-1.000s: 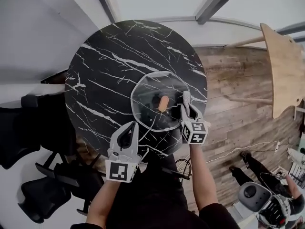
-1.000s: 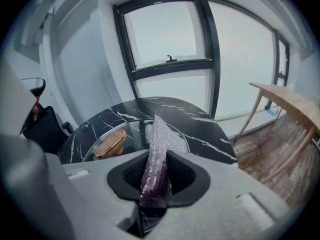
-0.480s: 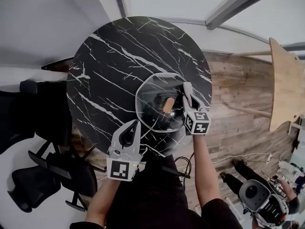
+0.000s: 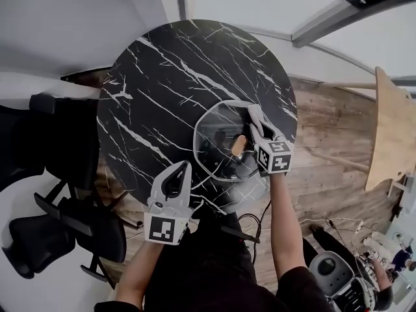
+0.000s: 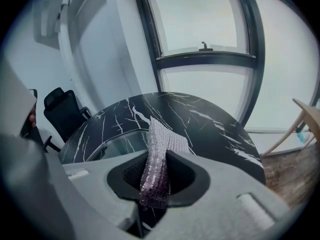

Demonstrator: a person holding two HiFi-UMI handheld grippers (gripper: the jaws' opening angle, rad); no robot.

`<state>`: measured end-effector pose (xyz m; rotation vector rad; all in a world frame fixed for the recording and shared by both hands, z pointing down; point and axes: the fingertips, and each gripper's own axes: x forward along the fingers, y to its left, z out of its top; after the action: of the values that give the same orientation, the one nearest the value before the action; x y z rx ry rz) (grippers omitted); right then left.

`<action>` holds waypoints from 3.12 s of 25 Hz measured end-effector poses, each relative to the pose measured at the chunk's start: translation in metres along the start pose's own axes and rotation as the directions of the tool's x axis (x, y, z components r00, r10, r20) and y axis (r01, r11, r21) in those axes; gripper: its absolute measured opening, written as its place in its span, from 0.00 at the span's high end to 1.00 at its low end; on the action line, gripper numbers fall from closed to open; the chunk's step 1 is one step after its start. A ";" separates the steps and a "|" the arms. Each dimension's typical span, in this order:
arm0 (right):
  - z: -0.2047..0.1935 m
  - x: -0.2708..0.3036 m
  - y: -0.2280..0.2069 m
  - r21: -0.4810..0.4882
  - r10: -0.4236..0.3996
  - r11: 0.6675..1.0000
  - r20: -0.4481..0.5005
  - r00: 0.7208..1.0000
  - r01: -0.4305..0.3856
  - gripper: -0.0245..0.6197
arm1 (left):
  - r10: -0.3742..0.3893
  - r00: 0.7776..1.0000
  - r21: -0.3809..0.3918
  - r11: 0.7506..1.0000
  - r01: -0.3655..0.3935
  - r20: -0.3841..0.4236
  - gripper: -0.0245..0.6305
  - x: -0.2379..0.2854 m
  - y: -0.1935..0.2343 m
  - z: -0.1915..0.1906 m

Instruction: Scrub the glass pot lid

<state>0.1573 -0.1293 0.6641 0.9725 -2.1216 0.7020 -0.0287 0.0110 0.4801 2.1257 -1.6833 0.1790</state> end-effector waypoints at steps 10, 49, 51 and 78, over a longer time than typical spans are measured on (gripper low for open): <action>0.021 0.024 0.027 -0.015 0.163 0.986 -0.136 0.977 -0.166 0.85 | 0.022 1.000 -0.010 1.000 -0.022 -0.001 0.96 -0.011 0.018 -0.001; -0.014 0.033 0.168 -0.493 0.036 0.823 -0.449 0.893 -0.281 0.84 | -0.096 0.995 0.008 0.995 0.096 -0.033 0.96 -0.042 0.082 -0.007; -0.024 0.028 0.175 -0.516 0.018 0.813 -0.442 0.897 -0.271 0.84 | -0.106 0.994 0.012 0.994 0.107 -0.033 0.96 -0.043 0.082 -0.006; -0.158 -0.042 0.252 -0.322 0.220 0.886 -0.342 0.913 -0.334 0.84 | -0.258 0.965 0.066 0.963 0.261 -0.046 0.96 -0.048 0.030 0.008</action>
<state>0.0336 0.1438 0.6833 0.3294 -2.0386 0.5106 -0.0712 0.0453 0.4636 2.3559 -1.3783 0.2012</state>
